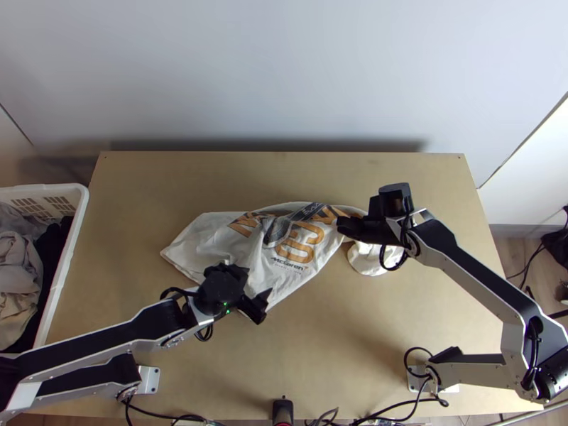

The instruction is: Fold the t-shirt

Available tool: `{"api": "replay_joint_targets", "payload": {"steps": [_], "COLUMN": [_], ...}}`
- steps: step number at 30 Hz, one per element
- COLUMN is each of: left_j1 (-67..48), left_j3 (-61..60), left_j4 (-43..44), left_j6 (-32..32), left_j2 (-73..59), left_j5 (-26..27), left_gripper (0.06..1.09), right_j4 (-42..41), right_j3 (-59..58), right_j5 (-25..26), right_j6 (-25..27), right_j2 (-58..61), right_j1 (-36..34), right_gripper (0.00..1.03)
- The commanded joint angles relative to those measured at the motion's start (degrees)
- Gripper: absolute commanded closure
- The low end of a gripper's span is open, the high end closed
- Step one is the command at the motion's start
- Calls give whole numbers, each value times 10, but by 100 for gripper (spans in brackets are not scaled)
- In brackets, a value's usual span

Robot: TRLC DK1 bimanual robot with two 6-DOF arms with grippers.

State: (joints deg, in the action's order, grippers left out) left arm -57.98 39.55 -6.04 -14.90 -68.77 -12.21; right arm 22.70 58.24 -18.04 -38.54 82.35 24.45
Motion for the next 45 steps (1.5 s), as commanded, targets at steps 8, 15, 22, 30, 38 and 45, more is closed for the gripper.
{"api": "replay_joint_targets", "payload": {"steps": [8, 15, 22, 30, 38, 45], "left_j1": [-58, -93, -84, -75, -59, -59], "left_j3": [-11, 5, 14, 11, 5, 0], "left_j4": [-49, -41, -54, -73, -76, -65], "left_j6": [88, 60, 64, 70, 79, 75], "left_j2": [-12, -49, -44, -15, -3, -7], "left_j5": [-26, -26, -27, -27, -27, -27], "left_gripper": [11, 11, 11, 11, 11, 11], "right_j4": [0, -5, 66, 132, 186, 219], "right_j3": [2, -5, -8, -47, -9, -6], "right_j5": [-1, -2, -22, -22, -22, -22], "right_j6": [-12, -11, 2, 156, 245, 263], "right_j2": [-4, -8, 5, -7, -21, -51], "right_j1": [-24, -22, 7, -142, -289, -296], "right_gripper": [100, 81, 4, 4, 4, 4]}}
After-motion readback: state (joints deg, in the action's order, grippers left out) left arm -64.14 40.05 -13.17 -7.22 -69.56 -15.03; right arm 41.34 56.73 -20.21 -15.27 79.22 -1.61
